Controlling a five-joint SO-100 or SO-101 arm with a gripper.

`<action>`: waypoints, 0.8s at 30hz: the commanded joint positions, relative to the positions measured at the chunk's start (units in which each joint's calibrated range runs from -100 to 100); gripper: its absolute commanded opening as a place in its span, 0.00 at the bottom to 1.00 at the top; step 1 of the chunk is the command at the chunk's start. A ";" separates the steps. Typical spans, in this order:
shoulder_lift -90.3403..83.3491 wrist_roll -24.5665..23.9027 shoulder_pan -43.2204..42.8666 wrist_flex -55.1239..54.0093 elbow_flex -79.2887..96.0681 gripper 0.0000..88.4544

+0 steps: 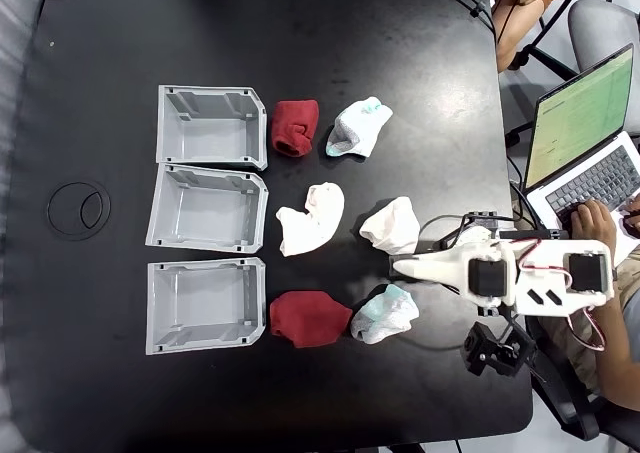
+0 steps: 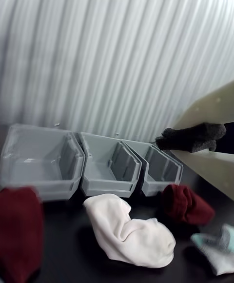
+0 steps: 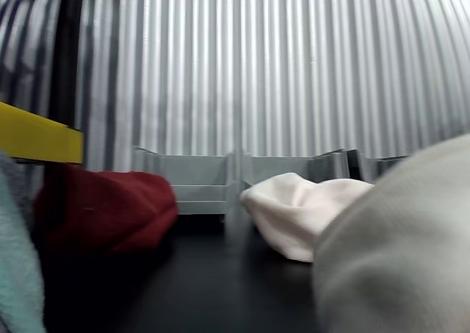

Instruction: Put the sock in the container

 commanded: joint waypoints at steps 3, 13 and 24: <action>22.74 1.08 -1.60 2.92 -15.54 0.01; 62.89 3.20 -9.32 7.53 -41.87 0.02; 87.32 10.24 -15.69 9.07 -54.13 0.02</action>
